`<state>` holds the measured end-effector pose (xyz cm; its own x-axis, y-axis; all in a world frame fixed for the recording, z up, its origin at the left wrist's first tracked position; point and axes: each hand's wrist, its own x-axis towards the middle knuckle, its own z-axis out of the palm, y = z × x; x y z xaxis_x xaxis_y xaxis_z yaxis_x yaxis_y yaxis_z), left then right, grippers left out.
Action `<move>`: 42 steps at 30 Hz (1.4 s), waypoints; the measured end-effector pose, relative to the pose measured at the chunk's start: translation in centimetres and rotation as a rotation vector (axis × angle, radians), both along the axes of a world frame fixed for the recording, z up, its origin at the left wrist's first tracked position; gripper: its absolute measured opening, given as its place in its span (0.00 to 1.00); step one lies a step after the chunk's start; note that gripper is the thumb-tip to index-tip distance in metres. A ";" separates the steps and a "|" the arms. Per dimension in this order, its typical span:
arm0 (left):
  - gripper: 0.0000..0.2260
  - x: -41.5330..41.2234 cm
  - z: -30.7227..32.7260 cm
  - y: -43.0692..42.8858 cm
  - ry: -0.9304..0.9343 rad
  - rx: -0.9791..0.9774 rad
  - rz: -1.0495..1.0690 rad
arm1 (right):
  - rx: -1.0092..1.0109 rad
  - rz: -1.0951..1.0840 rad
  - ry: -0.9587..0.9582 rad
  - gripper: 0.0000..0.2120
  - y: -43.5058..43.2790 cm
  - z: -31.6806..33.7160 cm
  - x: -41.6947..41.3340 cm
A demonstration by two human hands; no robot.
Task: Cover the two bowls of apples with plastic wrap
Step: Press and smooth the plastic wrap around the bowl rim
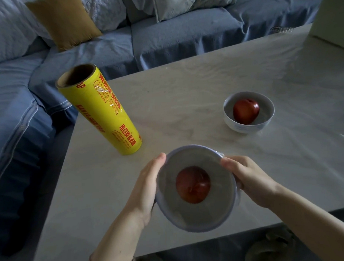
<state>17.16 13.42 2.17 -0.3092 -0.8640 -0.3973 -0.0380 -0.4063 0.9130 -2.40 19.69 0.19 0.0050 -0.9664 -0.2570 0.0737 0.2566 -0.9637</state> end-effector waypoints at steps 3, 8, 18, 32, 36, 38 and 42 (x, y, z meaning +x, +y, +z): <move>0.23 -0.2 0.6 0.0 -0.099 -0.105 -0.146 | -0.026 0.042 0.061 0.45 0.1 0.0 0.2; 0.23 -1.1 0.7 1.5 -0.175 -0.302 -0.082 | -0.040 0.083 0.058 0.31 0.2 0.8 0.2; 0.11 -0.5 -0.5 2.2 -0.225 -0.456 0.076 | -0.017 0.066 0.321 0.14 0.0 4.3 -0.9; 0.05 0.1 -1.4 3.5 -0.350 -0.476 -0.069 | -0.130 -0.103 0.356 0.11 -1.2 6.2 -2.5; 0.09 -0.2 -1.9 3.2 -0.316 -0.456 -0.012 | 0.023 0.267 0.532 0.04 -0.4 5.0 -1.5; 0.08 -0.4 -1.6 2.8 -0.327 -0.450 0.009 | 0.061 0.336 0.571 0.03 -0.2 3.9 -1.1; 0.07 -0.7 -1.0 2.3 -0.320 -0.488 0.010 | 0.068 0.268 0.509 0.08 -0.4 3.5 -1.2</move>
<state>16.42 15.75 1.14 -0.2298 -0.9729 -0.0250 -0.3408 0.0563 0.9385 -3.63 19.33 3.70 0.1068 -0.9297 -0.3524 -0.4711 0.2648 -0.8414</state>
